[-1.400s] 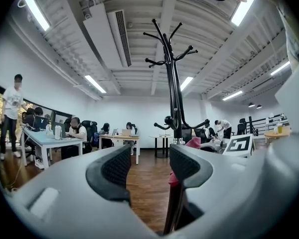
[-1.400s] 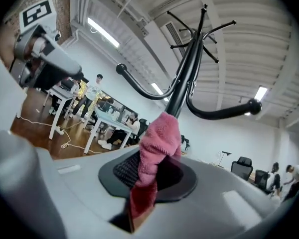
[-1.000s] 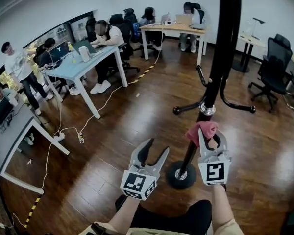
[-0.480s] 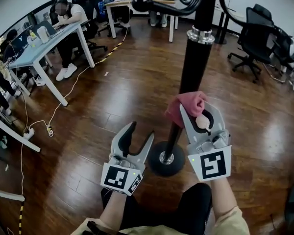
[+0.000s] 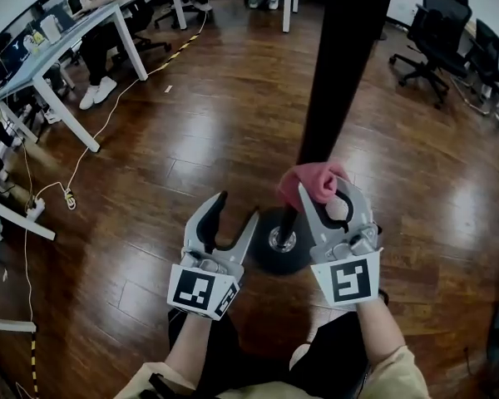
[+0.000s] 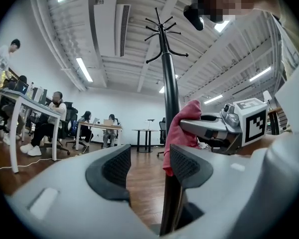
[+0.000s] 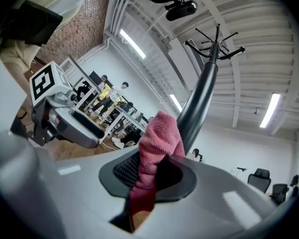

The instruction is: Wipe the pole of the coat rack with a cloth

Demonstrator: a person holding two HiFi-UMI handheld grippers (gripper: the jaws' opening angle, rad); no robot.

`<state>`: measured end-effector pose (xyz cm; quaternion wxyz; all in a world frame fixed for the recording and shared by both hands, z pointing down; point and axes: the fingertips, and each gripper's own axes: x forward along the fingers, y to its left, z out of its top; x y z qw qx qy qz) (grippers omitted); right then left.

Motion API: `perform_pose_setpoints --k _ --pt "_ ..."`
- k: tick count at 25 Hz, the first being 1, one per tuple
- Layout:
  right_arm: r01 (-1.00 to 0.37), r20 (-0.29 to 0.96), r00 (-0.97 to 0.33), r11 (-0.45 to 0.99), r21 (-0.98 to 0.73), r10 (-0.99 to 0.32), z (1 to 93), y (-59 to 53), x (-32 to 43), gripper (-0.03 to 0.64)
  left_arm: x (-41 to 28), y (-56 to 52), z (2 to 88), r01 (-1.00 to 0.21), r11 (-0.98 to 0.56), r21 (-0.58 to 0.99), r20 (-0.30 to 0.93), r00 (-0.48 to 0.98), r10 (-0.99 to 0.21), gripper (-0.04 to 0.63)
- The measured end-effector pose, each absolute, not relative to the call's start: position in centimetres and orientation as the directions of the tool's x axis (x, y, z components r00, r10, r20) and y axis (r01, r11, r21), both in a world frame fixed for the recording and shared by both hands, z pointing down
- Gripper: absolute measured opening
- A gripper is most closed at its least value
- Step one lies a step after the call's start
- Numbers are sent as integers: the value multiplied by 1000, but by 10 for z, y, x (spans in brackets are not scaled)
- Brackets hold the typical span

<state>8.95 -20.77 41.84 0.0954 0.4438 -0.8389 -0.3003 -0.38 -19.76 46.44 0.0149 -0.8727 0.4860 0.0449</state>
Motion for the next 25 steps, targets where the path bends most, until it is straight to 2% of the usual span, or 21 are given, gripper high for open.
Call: perform_pose_setpoints --k 8,12,20,25 --pt "-620 56 -599 507 599 -799 539 -211 85 51 -5 -204 508 -833 -553 11 -81 551 -831 224" --pt "-610 148 -611 581 539 -778 601 -212 83 51 -6 -210 528 -818 -572 60 -66 568 -820 235" --pt "-567 265 -630 665 486 -730 679 -216 82 51 -3 -219 552 -815 -576 56 -71 573 -817 235" --pt "-540 330 -600 673 505 -729 741 -215 88 51 -2 -222 576 -797 -601 60 -60 598 -799 235"
